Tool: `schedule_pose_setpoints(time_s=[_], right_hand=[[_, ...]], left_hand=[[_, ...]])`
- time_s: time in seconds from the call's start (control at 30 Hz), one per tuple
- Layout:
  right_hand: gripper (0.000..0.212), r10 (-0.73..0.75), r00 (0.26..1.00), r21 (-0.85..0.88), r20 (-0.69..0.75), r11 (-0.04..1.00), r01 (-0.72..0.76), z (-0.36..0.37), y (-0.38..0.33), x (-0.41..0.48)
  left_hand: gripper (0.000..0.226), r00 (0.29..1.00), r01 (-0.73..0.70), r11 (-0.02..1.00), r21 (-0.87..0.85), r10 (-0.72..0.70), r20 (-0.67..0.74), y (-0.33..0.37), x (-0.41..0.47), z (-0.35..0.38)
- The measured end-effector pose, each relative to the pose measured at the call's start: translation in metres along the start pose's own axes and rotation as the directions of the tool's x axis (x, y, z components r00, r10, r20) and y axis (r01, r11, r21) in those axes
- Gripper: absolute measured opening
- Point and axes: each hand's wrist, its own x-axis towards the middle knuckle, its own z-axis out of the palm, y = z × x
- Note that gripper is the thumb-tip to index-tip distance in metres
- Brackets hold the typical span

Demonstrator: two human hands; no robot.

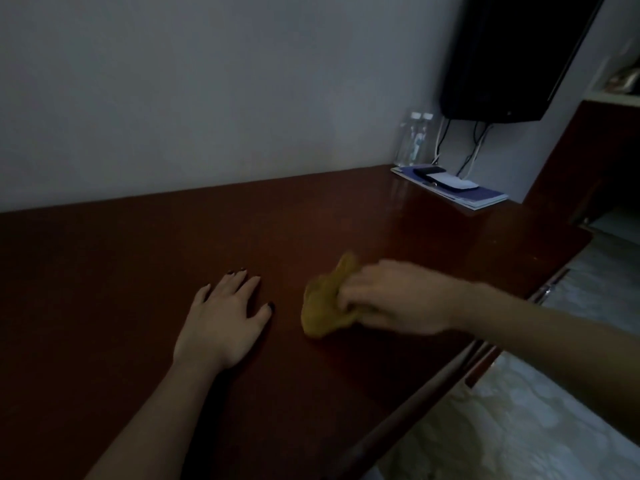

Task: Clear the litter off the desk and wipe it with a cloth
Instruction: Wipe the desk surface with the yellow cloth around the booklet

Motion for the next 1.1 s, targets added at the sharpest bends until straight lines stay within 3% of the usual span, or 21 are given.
schedule_pose_setpoints(time_s=[0.07, 0.13, 0.27, 0.37, 0.5, 0.63, 0.73, 0.9, 1.1], right_hand=[[0.051, 0.045, 0.988, 0.105, 0.15, 0.993, -0.062, 0.02, -0.014, -0.004], [0.058, 0.102, 0.978, 0.203, 0.18, 0.969, -0.138, 0.031, -0.015, -0.004], [0.049, 0.166, 0.976, 0.241, 0.143, 0.95, -0.197, 0.042, 0.002, 0.011], [0.046, 0.296, 0.948, 0.269, 0.12, 0.909, -0.318, 0.052, 0.031, 0.037], [0.045, 0.518, 0.848, 0.254, 0.112, 0.81, -0.528, 0.062, 0.081, 0.077], [0.045, 0.643, 0.759, 0.239, 0.106, 0.724, -0.647, 0.069, 0.092, 0.102], [0.044, 0.592, 0.799, 0.306, 0.1, 0.746, -0.591, 0.068, 0.077, 0.086], [0.045, 0.362, 0.929, 0.428, 0.083, 0.829, -0.361, 0.06, 0.031, 0.015], [0.04, 0.19, 0.982, 0.458, 0.002, 0.873, -0.17, 0.074, -0.04, -0.083]], left_hand=[[0.061, 1.0, -0.002, 1.0, -0.004, 0.002, -0.004, 0.0, 0.001, 0.0], [0.061, 1.0, -0.002, 1.0, -0.005, 0.002, -0.006, -0.001, 0.002, 0.0], [0.062, 1.0, -0.007, 1.0, -0.007, 0.007, -0.003, -0.002, 0.003, 0.001], [0.061, 1.0, -0.01, 1.0, -0.004, 0.01, -0.011, -0.003, 0.003, 0.002], [0.061, 1.0, -0.011, 1.0, 0.006, 0.011, -0.008, -0.004, 0.003, 0.002], [0.062, 1.0, 0.002, 1.0, 0.01, -0.002, 0.01, -0.002, 0.003, 0.001], [0.062, 1.0, 0.006, 1.0, 0.017, -0.006, 0.019, 0.0, 0.002, 0.0], [0.06, 0.999, -0.009, 1.0, 0.027, 0.009, 0.034, 0.003, 0.0, -0.001], [0.058, 0.997, -0.046, 0.996, 0.081, 0.041, 0.069, 0.005, -0.002, 0.0]])
